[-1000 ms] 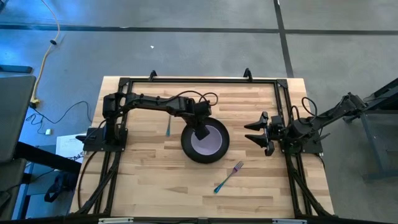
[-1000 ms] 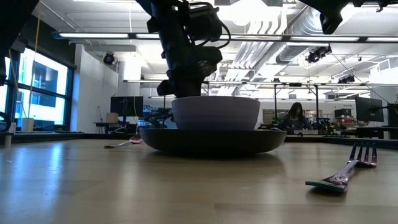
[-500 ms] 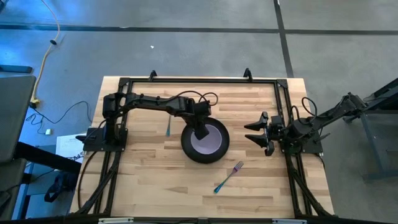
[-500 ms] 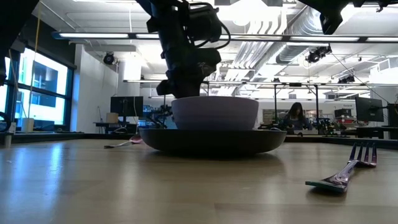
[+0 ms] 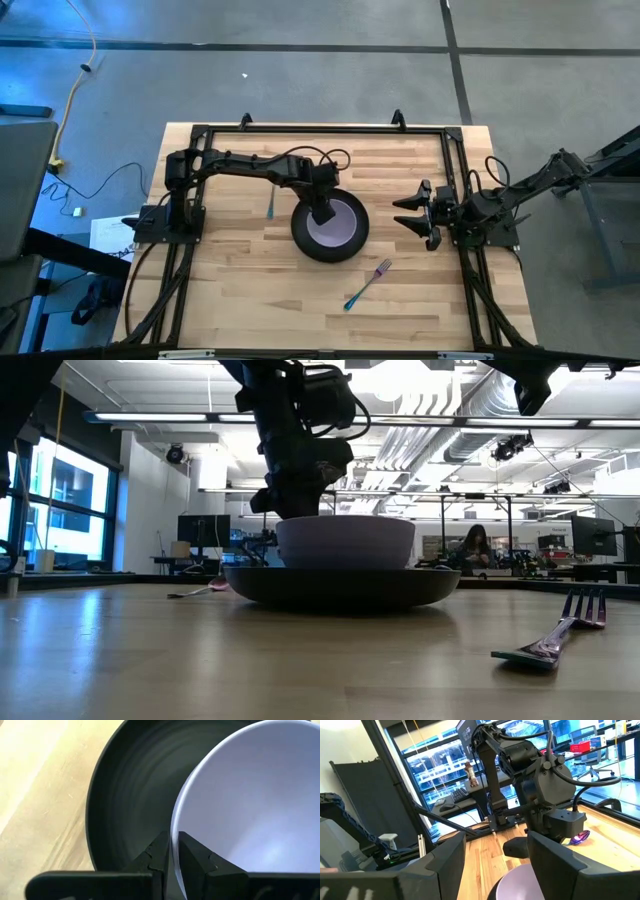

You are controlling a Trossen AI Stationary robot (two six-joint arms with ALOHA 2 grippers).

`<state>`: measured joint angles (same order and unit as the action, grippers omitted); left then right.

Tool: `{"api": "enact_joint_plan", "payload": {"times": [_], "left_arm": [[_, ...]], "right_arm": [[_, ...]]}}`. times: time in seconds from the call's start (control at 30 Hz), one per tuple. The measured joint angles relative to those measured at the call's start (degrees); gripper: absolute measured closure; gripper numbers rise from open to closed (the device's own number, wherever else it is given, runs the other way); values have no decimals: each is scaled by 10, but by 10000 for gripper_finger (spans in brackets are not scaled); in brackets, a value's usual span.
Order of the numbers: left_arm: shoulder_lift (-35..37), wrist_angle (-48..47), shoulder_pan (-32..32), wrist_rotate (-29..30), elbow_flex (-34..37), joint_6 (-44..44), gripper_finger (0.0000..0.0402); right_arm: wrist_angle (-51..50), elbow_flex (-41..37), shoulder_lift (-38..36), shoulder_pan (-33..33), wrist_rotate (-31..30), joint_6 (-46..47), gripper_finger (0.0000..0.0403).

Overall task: Set table place
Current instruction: Put the violet bowl on the black plate

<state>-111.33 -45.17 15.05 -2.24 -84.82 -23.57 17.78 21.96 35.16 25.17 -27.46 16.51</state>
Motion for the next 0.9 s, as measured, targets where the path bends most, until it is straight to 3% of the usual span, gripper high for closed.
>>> {"api": "enact_joint_plan", "payload": {"times": [0.9], "left_arm": [[1,-7,0,-12,0,8,373]], "right_arm": [[-8,0,0,0,0,0,199]]}}
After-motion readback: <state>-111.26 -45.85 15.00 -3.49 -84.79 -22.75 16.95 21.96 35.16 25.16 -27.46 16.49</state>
